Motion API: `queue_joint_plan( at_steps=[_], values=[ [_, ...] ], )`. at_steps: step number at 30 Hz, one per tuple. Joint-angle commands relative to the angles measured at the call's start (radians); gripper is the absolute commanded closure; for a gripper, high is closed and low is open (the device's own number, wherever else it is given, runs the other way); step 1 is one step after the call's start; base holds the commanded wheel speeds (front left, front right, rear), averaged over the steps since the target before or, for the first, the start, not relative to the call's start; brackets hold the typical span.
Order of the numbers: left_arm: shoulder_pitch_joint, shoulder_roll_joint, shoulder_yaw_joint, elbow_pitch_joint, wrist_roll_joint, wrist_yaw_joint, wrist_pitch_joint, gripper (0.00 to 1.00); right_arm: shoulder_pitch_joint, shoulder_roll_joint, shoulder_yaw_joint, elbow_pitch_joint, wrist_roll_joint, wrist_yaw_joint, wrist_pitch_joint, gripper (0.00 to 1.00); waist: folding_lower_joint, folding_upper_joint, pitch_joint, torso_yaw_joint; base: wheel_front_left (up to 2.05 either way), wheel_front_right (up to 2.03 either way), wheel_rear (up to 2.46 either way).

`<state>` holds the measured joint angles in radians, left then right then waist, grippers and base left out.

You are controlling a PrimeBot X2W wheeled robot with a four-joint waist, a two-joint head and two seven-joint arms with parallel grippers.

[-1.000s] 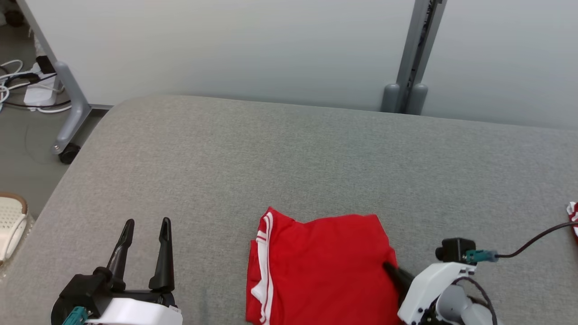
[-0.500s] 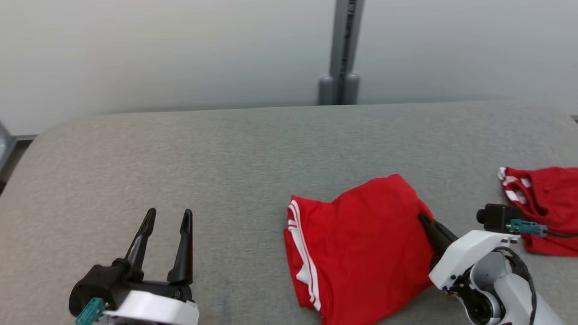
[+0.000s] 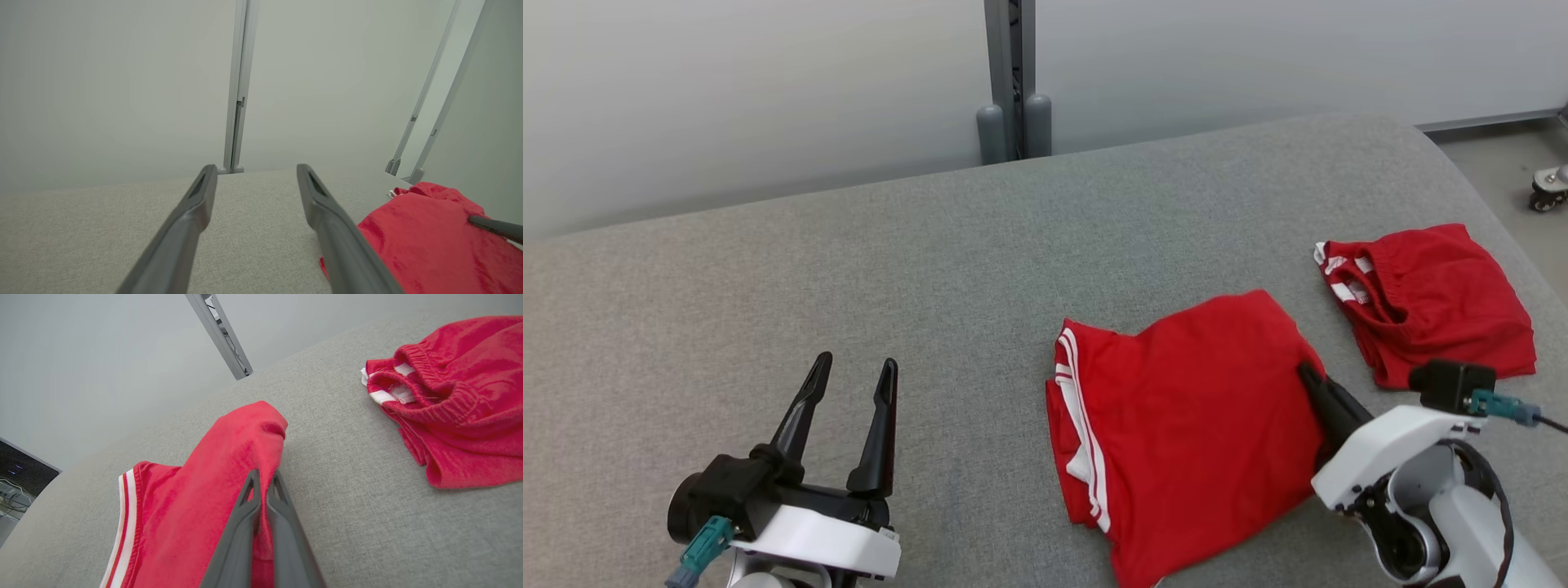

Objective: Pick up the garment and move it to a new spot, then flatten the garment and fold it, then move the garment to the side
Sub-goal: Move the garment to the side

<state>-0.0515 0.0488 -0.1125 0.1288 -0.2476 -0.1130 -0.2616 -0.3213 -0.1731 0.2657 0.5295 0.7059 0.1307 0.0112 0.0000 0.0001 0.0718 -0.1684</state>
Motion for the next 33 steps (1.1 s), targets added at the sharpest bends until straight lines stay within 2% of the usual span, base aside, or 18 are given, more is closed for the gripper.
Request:
queue_joint_plan(
  at_steps=[1, 3, 6, 13, 24, 33],
  values=[
    [-0.019, 0.004, 0.001, 0.000, 0.004, -0.002, -0.004, 0.00, -0.026, -0.012, -0.002, -0.010, -0.006, 0.000, -0.008, 1.00, 0.0000, -0.0001, 0.012, -0.007, 0.00, 0.00, 0.00],
    [-0.026, 0.004, 0.000, 0.000, 0.007, -0.004, -0.004, 0.00, -0.058, -0.038, 0.007, -0.001, -0.044, 0.000, -0.019, 1.00, 0.0000, -0.0001, 0.024, -0.009, 0.00, 0.00, 0.00],
    [-0.035, 0.004, 0.000, -0.002, 0.013, -0.008, -0.004, 0.00, -0.121, -0.046, 0.014, 0.012, -0.053, 0.000, -0.024, 1.00, 0.0000, -0.0001, 0.050, -0.007, 0.00, 0.00, 0.00],
    [-0.066, 0.004, -0.008, 0.002, 0.019, -0.012, -0.004, 0.00, -0.273, -0.146, -0.010, 0.071, -0.073, 0.000, -0.044, 1.00, 0.0000, -0.0001, 0.113, 0.012, 0.00, 0.00, 0.00],
    [-0.114, 0.022, 0.008, -0.010, 0.042, -0.018, -0.004, 0.00, -0.375, -0.288, -0.147, 0.194, -0.102, 0.000, -0.091, 1.00, 0.0000, -0.0001, 0.218, 0.019, 0.00, 0.00, 0.00],
    [-0.156, 0.038, -0.005, -0.014, 0.043, -0.018, -0.004, 0.00, -0.416, -0.261, -0.263, 0.314, -0.226, 0.000, -0.123, 1.00, 0.0000, -0.0001, 0.287, 0.002, 0.00, 0.00, 0.00]
  ],
)
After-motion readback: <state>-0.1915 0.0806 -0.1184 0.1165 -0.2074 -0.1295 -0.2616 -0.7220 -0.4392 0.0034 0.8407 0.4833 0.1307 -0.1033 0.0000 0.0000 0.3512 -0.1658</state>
